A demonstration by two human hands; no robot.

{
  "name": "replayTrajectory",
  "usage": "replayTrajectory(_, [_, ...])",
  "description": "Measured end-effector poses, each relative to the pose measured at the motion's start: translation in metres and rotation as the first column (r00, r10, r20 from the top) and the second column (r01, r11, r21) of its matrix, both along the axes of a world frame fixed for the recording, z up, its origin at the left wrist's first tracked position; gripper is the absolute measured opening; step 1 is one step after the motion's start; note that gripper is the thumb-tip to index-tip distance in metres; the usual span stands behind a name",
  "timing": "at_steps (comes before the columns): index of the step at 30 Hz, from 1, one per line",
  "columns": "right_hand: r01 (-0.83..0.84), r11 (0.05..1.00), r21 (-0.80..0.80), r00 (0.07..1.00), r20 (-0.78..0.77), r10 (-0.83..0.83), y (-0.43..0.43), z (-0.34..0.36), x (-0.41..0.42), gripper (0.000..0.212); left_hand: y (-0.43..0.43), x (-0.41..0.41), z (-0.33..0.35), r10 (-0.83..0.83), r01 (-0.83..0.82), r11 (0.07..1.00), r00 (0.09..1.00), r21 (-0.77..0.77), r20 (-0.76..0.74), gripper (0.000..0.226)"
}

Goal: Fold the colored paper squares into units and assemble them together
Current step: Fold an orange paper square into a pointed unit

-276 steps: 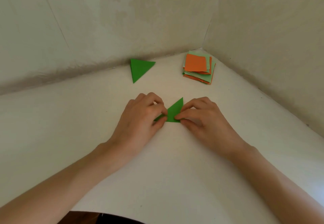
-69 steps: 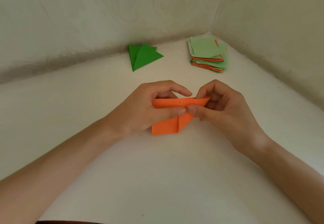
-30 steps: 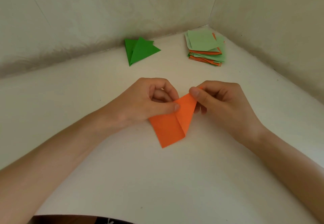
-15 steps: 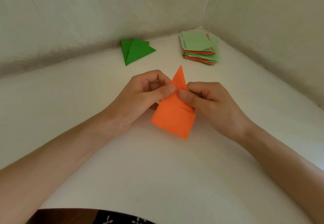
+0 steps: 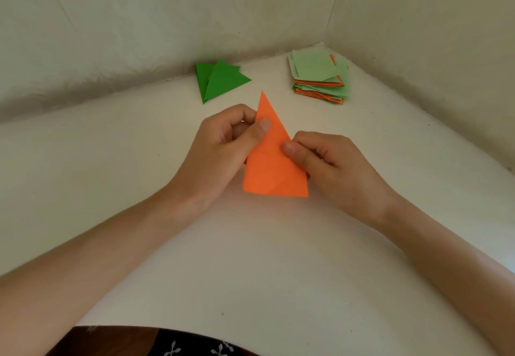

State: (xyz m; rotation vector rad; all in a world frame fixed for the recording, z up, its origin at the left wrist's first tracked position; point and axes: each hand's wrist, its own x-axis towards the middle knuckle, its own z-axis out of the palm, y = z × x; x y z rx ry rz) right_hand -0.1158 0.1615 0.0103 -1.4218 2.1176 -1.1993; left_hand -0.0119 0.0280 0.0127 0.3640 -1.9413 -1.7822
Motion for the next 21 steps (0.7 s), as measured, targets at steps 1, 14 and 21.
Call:
replayTrajectory(1, [-0.018,1.0,0.023,0.999,-0.039,0.018,0.001,0.0,0.001,0.037,-0.001,0.001,0.001,-0.005,0.005,1.0,1.0,0.014,0.011,0.021])
replayTrajectory(14, [0.062,0.959,0.277,0.928,-0.369,0.046,0.007,-0.006,-0.011,0.034,-0.025,-0.004,-0.015,0.209,-0.034,0.78,0.955,-0.625,0.209,0.013])
replayTrajectory(21, [0.07,0.964,0.257,0.885,-0.462,0.059,0.009,-0.005,-0.015,0.046,-0.027,-0.005,-0.018,0.235,-0.015,0.435,0.967,-0.9,0.098,0.015])
